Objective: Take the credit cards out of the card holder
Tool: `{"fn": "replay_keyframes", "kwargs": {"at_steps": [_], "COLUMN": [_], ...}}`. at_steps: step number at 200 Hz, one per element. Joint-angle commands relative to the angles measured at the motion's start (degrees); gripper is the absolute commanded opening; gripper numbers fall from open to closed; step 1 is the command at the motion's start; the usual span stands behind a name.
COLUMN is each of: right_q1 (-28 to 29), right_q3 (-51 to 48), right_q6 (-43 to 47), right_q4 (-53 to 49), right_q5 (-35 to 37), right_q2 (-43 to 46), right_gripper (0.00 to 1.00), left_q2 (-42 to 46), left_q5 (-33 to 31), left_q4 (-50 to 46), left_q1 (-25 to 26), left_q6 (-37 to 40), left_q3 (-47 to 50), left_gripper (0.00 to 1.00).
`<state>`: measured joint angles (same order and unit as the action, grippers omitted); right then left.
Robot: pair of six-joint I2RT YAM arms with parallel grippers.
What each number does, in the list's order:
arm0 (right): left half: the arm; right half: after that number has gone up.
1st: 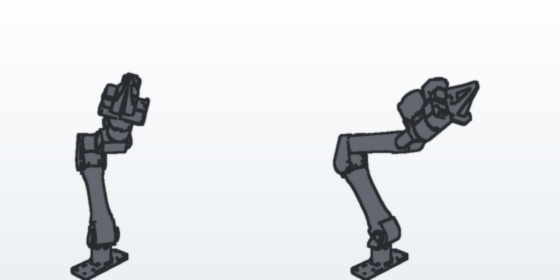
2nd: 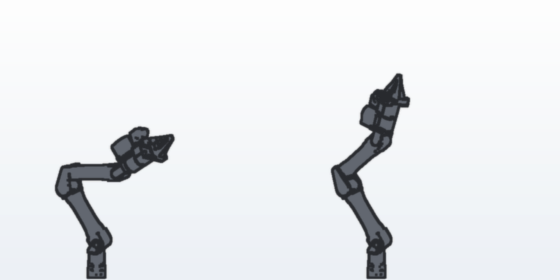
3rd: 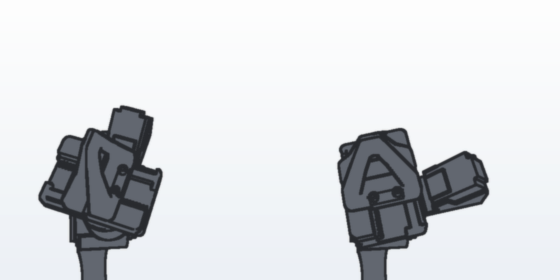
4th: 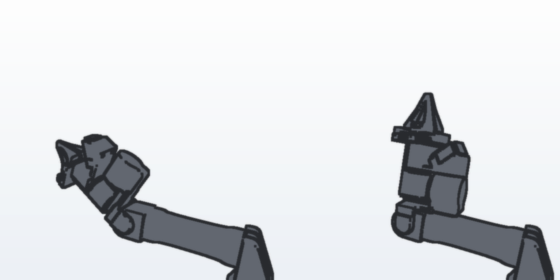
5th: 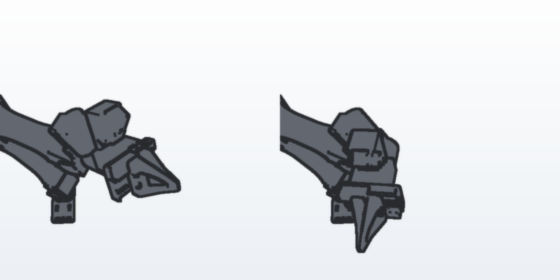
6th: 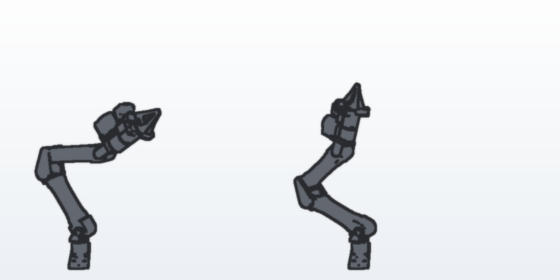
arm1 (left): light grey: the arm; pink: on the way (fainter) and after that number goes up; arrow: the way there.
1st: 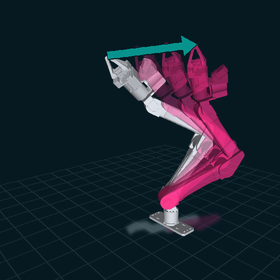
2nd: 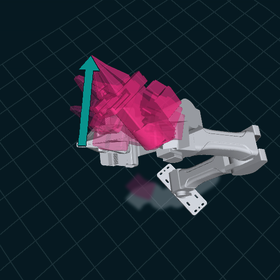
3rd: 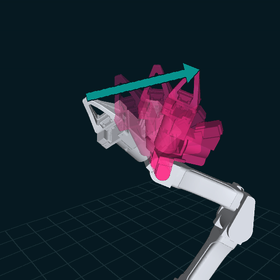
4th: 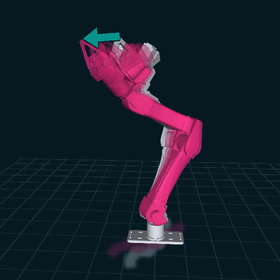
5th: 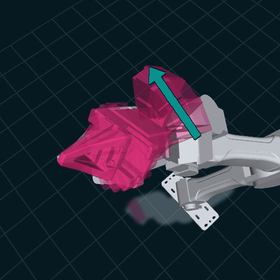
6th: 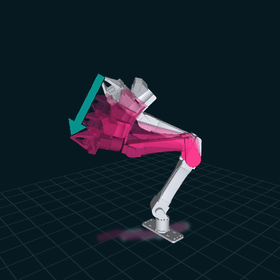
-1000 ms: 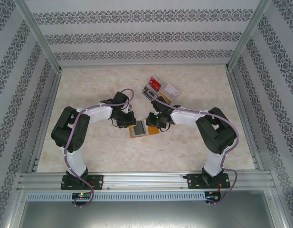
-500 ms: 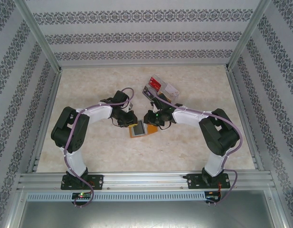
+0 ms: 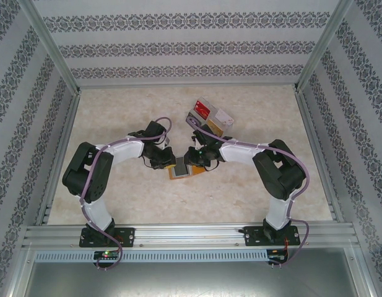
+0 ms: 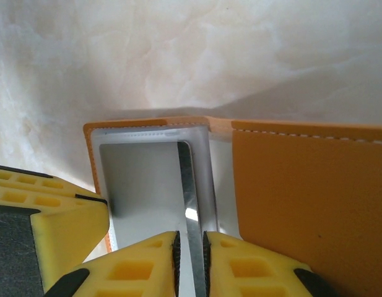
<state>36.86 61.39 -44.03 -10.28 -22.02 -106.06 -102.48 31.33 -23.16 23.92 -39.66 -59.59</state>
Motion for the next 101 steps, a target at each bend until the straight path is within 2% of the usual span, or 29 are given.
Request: {"fn": "replay_keyframes", "kwargs": {"at_steps": [1,101], "right_q1": [-0.2,-2.9], "right_q3": [0.3,-4.4], "right_q6": [0.3,1.6], "right_q4": [-0.5,5.7], "right_q5": [1.9,-1.9], "right_q2": [-0.7,-0.7], "right_gripper": [0.21,0.21], "left_q2": [-1.9,-5.0], "left_q5": [1.2,-1.3], "left_q4": [1.9,2.4], "left_q1": [-0.2,-1.1], "left_q6": [-0.8,0.2], "left_q3": [1.0,3.6], "left_gripper": [0.13,0.12]}}
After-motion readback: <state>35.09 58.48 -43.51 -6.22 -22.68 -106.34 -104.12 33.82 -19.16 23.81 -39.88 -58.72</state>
